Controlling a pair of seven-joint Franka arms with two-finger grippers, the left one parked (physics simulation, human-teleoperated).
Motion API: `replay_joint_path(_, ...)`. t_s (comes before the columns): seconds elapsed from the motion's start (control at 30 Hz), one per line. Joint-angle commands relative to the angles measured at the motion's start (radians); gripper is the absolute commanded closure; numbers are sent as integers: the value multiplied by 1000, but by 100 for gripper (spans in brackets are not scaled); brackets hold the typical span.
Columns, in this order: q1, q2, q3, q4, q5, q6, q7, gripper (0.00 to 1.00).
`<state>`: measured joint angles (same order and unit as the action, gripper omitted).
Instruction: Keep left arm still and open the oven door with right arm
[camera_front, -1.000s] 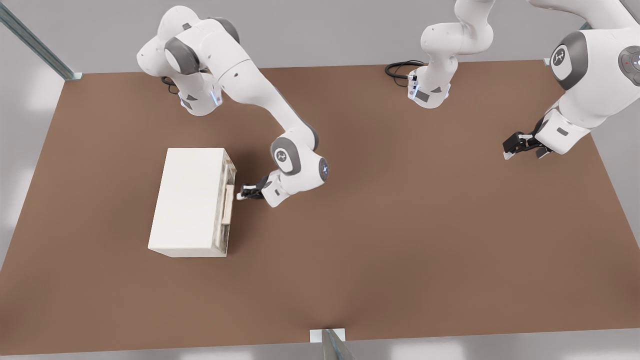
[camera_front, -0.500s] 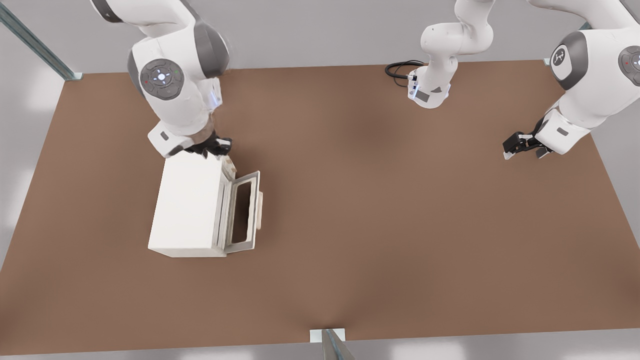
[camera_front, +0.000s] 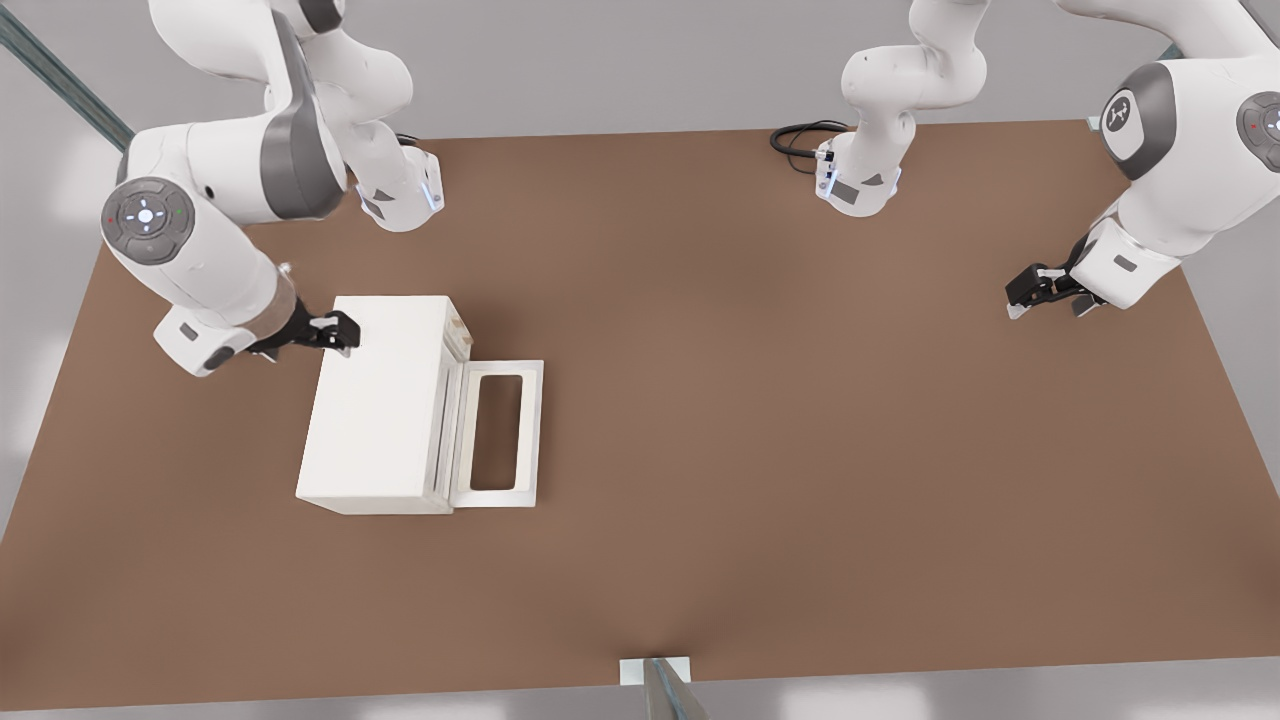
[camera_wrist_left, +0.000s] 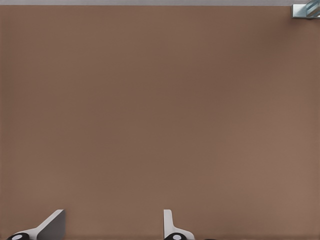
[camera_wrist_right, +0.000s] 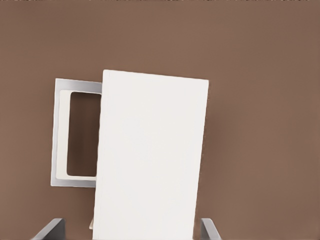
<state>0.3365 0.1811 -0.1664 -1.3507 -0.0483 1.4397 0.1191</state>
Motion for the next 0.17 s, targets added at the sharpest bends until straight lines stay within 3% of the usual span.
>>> replay_joint_path(0.0,-19,0,-1,4,-15,10,-260,0)
replay_joint_path(0.13,-30,0,-1,4,-15,15,-262,0)
